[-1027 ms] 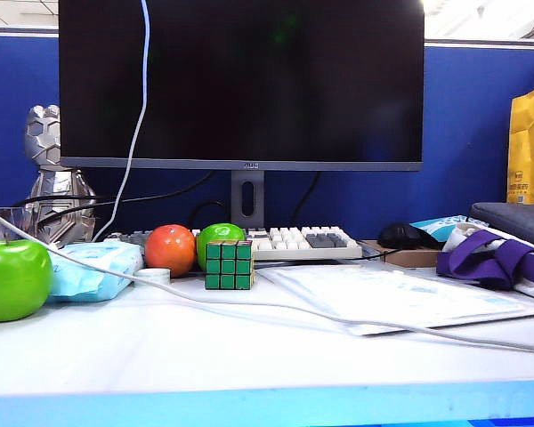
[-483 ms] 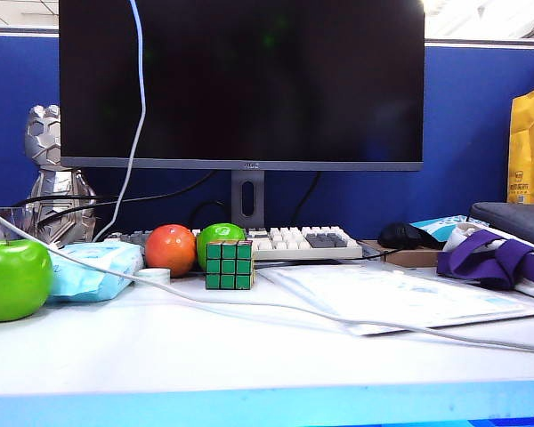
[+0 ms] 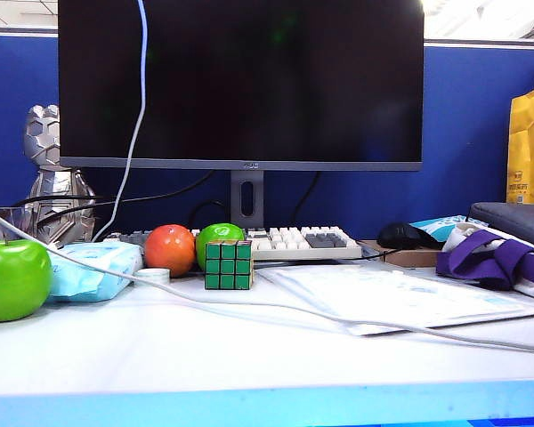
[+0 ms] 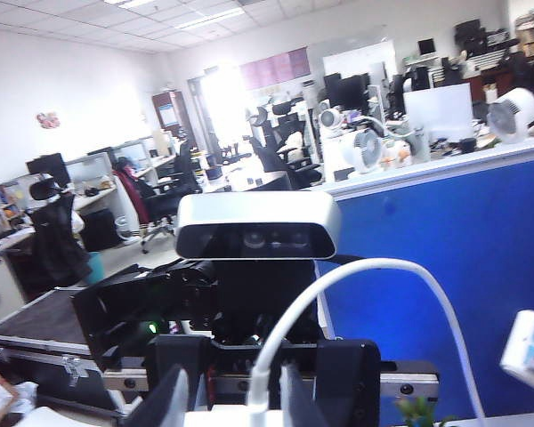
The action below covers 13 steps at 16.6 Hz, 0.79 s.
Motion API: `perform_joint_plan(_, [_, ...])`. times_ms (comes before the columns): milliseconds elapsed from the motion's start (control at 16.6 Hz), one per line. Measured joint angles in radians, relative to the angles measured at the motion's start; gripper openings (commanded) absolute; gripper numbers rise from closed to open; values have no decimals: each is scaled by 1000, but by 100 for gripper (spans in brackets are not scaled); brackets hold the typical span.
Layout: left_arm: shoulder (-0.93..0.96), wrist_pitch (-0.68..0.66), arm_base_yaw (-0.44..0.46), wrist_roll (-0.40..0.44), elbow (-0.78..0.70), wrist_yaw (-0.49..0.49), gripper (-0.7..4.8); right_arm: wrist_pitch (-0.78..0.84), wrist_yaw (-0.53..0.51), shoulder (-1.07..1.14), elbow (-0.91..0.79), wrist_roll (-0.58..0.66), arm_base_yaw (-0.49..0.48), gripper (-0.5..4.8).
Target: Pick up the Type-C charging cable and the charging base, insert one end of the Type-C charger into the corresponding slot on the base, and finally place the plugged-in charger back on the table.
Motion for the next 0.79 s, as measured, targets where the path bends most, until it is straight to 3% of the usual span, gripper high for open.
perform_joint_plan(785, [-1,21,0,0,0,16,-7,-34,-12,35,-1,14,57,144])
